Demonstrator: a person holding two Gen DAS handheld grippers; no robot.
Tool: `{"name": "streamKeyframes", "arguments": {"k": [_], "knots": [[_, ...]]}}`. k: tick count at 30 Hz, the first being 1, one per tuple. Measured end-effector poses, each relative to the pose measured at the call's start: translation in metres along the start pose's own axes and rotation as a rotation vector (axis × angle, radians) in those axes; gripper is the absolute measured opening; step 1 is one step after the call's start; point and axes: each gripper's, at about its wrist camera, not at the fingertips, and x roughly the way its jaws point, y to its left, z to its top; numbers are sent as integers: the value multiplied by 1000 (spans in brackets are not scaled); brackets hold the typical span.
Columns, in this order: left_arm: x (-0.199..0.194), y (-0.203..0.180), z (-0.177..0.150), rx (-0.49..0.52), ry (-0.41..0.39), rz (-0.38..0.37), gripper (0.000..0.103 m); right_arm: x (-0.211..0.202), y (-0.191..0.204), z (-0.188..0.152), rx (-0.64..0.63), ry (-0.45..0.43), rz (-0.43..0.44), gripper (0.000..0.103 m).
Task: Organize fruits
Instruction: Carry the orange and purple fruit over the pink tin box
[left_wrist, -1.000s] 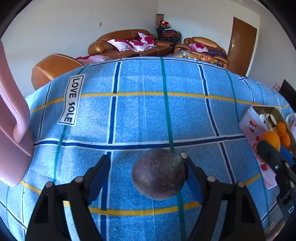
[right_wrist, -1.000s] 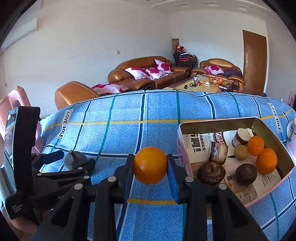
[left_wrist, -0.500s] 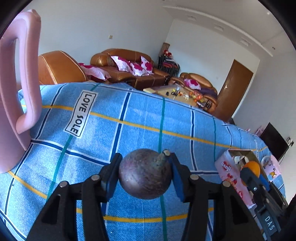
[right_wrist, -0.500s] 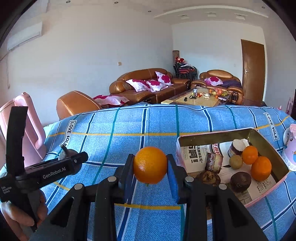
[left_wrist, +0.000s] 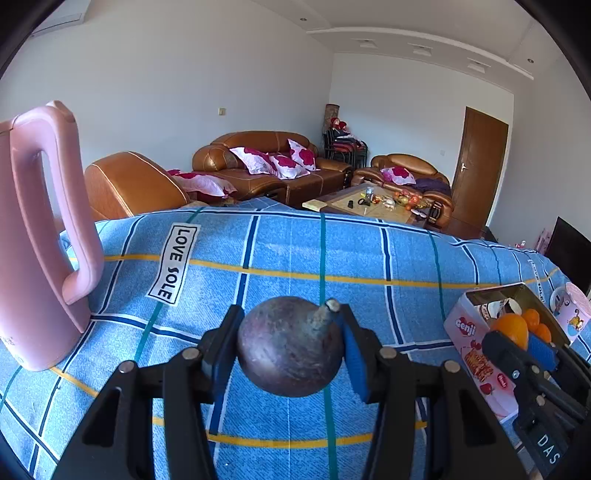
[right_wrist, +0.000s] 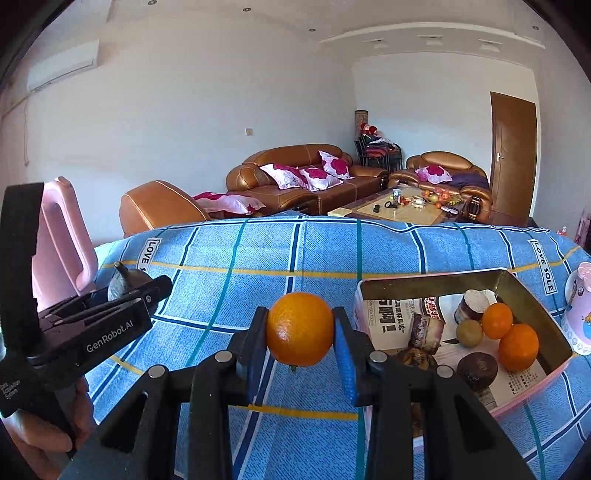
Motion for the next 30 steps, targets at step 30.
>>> {"name": "streamKeyframes", "arguments": {"k": [30], "knots": [[-29,-59,-22,66,-33,52,53,-23,-36,-11,-27,-12,-62,36]]}}
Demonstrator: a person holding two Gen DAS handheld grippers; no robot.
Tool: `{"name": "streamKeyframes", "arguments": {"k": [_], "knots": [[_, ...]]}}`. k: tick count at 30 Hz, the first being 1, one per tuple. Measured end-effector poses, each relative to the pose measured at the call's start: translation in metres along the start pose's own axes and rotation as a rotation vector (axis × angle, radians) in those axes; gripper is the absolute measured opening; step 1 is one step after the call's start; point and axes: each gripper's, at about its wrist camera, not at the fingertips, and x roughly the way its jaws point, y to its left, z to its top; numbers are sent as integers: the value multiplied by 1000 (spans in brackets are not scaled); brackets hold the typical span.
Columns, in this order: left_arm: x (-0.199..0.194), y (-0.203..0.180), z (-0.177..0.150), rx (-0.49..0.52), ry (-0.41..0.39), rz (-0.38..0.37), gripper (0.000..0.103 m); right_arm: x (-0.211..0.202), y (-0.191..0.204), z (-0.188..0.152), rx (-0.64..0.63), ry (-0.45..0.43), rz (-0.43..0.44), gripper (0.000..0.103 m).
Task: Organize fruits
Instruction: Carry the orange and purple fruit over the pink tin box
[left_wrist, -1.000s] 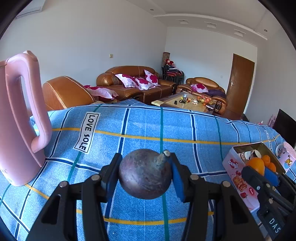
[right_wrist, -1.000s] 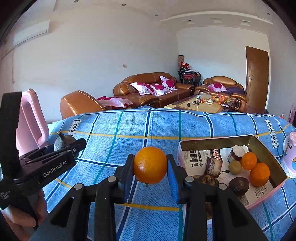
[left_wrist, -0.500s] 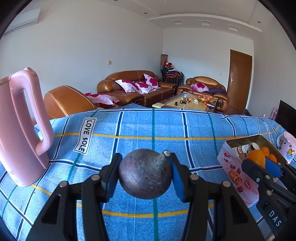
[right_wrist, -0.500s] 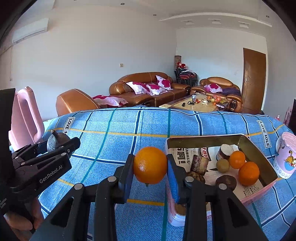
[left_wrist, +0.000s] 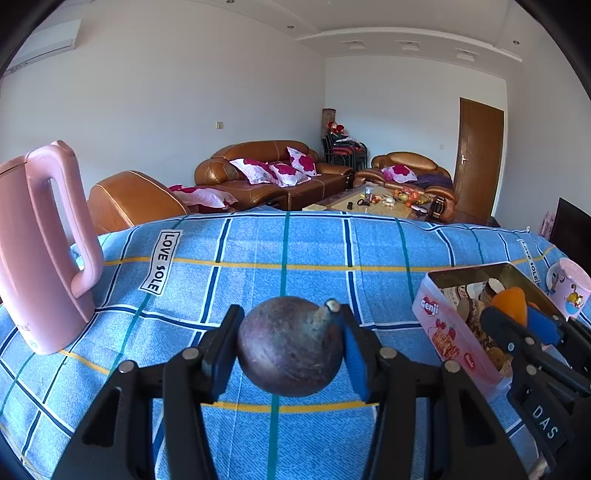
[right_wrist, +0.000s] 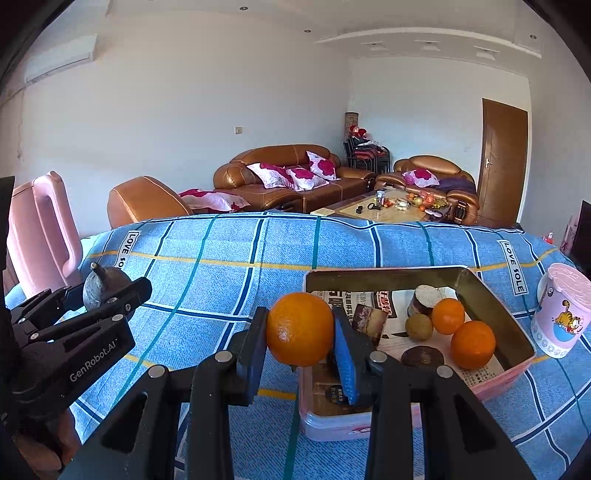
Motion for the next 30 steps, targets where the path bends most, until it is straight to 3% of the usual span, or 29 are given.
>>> {"name": "streamKeyframes", "arguments": {"k": [30], "knots": [[-13,-102,-4,92,-31,-18,53,-11,-92,-1,8,-36,-120,36]]}}
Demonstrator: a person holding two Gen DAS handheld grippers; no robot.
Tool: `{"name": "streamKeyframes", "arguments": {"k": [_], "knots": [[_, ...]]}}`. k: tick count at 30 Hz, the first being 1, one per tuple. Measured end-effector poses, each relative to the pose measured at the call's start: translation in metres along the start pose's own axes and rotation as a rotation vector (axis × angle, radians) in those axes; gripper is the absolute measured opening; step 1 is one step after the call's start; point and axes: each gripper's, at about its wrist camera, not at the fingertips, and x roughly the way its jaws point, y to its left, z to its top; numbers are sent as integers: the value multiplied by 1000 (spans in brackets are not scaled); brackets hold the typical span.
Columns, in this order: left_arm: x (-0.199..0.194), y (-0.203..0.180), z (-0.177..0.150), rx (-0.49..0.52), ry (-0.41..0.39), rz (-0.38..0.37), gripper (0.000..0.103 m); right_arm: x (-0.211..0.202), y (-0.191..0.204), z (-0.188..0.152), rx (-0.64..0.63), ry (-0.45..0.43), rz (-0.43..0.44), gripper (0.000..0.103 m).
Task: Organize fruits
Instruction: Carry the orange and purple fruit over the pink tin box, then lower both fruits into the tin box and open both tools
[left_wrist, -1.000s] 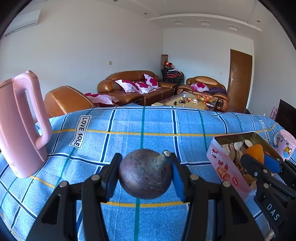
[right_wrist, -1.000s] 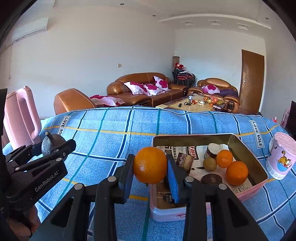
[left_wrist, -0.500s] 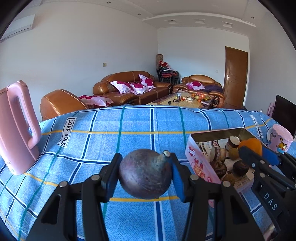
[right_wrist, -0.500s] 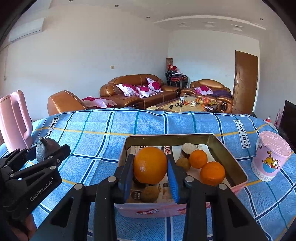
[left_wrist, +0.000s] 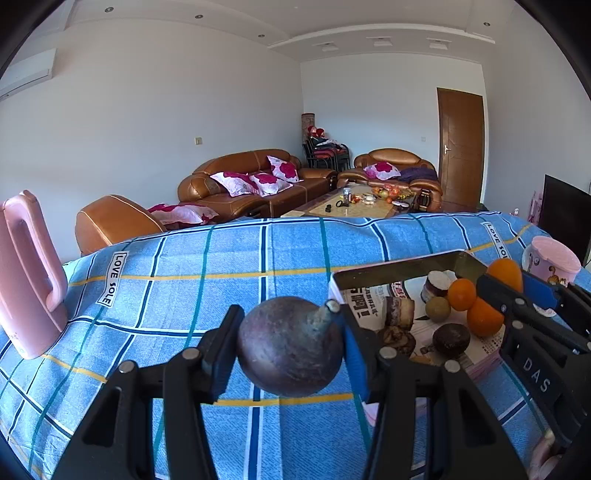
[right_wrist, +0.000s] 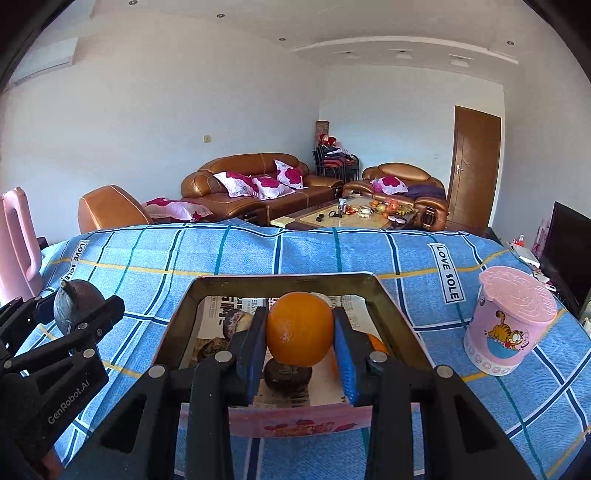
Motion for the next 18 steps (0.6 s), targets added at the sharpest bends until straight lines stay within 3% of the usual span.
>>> {"name": "streamKeyframes", "arguments": {"k": [18], "knots": [[12,-51,10,42,5,-85,53,11,-61,5,61,3,-103,36]]}}
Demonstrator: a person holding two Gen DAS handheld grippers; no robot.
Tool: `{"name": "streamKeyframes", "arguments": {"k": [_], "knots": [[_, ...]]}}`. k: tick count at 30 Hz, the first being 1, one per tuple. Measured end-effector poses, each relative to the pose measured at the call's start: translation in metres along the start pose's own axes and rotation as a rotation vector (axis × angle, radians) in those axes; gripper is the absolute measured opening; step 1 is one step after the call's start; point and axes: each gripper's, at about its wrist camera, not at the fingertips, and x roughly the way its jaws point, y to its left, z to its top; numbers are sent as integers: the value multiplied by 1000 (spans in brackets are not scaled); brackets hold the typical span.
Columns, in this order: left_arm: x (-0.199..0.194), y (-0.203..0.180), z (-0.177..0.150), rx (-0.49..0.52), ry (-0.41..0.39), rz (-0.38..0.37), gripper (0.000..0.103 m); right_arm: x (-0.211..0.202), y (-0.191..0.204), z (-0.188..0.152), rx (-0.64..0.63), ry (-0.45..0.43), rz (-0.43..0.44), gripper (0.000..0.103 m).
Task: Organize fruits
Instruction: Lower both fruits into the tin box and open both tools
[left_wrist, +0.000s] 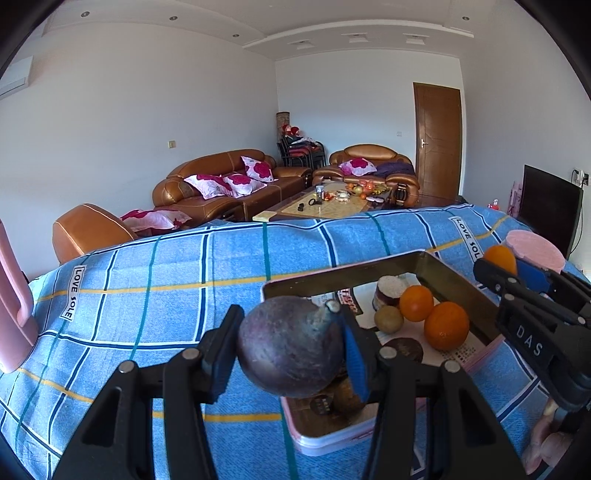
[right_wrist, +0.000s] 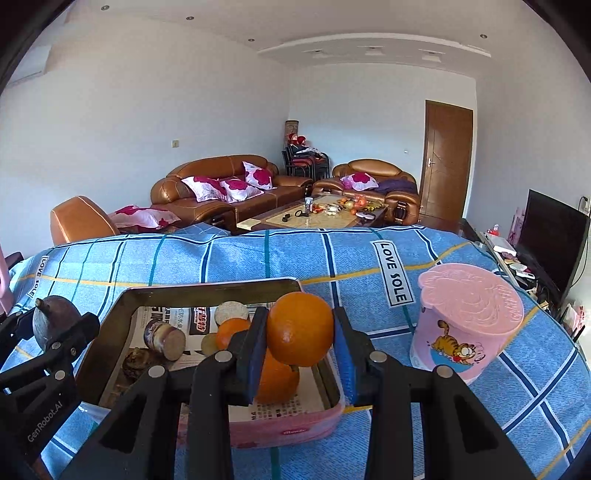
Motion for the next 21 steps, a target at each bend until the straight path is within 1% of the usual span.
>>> {"name": "streamKeyframes", "arguments": {"k": [11,21], "knots": [[18,-28,9,3,29,-42,53,6,-8,4,-1,1,-21,36],[36,-33,13,-31,86,-52,53,15,-13,6,3,18,-24,36]]}}
